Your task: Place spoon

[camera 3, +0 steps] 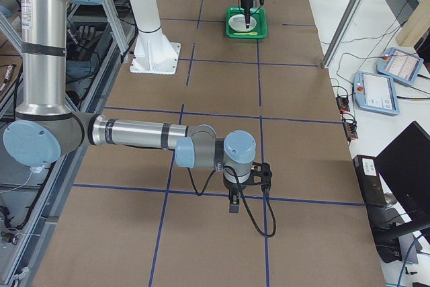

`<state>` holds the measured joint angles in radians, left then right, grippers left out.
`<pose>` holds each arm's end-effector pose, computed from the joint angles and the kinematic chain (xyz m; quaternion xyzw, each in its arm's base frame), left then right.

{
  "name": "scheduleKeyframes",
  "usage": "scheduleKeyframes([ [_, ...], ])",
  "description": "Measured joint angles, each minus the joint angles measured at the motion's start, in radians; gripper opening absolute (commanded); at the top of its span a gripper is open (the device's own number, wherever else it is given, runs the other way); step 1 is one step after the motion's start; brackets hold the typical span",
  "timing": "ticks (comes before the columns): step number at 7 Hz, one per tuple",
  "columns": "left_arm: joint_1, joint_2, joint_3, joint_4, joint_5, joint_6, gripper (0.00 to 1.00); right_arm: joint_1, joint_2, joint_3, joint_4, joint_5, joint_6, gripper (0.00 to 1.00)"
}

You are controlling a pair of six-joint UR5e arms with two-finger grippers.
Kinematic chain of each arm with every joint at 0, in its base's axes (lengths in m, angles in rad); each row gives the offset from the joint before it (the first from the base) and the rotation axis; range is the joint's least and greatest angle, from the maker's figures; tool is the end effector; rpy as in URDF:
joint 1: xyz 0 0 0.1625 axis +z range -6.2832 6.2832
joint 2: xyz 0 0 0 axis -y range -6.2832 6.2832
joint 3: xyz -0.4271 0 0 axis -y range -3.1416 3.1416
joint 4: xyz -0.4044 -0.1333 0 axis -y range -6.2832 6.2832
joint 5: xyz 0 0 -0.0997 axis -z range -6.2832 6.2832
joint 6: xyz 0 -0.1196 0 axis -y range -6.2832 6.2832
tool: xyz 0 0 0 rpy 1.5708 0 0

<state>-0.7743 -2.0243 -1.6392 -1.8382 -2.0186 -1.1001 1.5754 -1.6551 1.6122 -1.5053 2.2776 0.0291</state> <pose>0.4323 -0.5368 0.3500 0.0521 0.4241 -0.0517 0.9026 0.0578 -0.4695 0.6941 0.0064 -0.3462 0.0119 0.9381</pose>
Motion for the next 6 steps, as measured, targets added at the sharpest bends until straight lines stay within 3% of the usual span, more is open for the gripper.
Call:
scheduleKeyframes([
  [2,-0.106,0.086,-0.03,0.002,-0.019,0.17,1.0,0.0,0.0,0.0,0.0,0.0,0.0,1.0],
  [6,-0.489,0.324,-0.042,0.09,-0.132,0.851,1.0,0.0,0.0,0.0,0.0,0.0,0.0,1.0],
])
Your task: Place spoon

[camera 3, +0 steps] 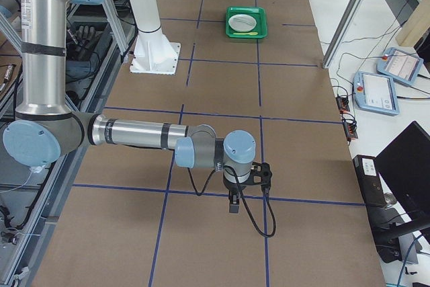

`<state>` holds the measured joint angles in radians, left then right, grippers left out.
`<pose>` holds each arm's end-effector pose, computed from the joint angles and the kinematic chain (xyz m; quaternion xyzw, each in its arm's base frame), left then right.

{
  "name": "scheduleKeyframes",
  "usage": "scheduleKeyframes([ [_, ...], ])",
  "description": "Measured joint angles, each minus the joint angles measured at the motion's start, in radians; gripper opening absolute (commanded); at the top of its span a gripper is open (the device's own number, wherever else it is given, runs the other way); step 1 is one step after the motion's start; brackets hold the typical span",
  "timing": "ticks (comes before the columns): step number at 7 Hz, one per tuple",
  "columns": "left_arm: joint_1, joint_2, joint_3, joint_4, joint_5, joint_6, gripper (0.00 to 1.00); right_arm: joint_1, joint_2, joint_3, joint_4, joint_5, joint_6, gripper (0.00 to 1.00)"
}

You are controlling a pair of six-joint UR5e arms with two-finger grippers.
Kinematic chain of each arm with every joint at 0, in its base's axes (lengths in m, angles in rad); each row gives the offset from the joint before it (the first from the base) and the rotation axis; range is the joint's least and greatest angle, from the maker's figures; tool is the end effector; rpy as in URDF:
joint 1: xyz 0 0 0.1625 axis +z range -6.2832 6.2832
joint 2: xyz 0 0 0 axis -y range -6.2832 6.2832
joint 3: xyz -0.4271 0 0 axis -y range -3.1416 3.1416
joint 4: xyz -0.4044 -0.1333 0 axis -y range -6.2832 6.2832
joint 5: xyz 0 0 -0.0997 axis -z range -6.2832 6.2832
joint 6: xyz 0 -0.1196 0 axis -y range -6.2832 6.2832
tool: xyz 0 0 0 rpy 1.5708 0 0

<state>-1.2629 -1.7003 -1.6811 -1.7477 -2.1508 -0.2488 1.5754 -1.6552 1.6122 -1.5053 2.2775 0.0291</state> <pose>0.1111 -0.5729 0.5411 0.1137 0.3235 0.0868 0.9354 0.0578 -0.4695 0.6942 0.0063 -0.3461 0.0119 0.9381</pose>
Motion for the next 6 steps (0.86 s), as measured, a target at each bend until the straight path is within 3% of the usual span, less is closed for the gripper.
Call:
scheduleKeyframes([
  [3,-0.252,0.157,0.005,0.097,-0.09,0.295,1.0,0.0,0.001,0.0,-0.001,0.0,0.0,1.0],
  [6,-0.335,0.231,0.008,0.119,-0.129,0.408,1.0,0.0,0.001,0.0,0.0,0.0,0.0,1.0],
])
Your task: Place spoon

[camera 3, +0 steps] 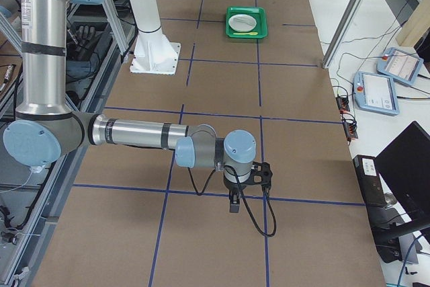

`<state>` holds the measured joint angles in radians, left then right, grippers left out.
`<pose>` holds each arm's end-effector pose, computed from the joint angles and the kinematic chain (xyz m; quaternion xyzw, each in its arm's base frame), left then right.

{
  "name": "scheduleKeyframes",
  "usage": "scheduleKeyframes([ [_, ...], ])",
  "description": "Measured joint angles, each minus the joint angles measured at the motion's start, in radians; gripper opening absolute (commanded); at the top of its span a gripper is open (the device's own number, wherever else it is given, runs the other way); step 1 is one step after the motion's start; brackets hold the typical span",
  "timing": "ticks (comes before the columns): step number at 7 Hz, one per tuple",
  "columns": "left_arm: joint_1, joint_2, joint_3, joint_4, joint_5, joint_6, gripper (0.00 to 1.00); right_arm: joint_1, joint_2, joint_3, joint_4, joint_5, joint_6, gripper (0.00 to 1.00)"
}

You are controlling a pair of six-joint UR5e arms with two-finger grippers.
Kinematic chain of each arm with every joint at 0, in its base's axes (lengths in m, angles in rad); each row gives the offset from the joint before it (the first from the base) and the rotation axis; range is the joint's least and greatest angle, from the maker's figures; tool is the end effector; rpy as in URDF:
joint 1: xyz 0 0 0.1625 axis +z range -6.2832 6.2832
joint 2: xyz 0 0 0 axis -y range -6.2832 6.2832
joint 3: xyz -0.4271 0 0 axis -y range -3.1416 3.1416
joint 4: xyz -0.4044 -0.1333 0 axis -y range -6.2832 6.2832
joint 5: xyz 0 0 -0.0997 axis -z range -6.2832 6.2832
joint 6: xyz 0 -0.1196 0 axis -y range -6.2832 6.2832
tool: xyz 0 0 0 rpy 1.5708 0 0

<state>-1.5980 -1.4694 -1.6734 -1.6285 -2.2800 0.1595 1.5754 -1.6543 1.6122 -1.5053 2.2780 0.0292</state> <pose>-0.0681 -0.4644 0.6717 0.0599 0.3430 0.0722 0.9347 0.0578 -0.4700 0.6937 0.0067 -0.3464 0.0118 0.9380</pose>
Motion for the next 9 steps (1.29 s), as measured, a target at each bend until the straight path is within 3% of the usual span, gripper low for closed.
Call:
scheduleKeyframes([
  [9,-0.002,-0.007,0.0,-0.014,-0.004,0.005,1.0,0.0,0.0,0.0,-0.001,0.0,0.0,1.0],
])
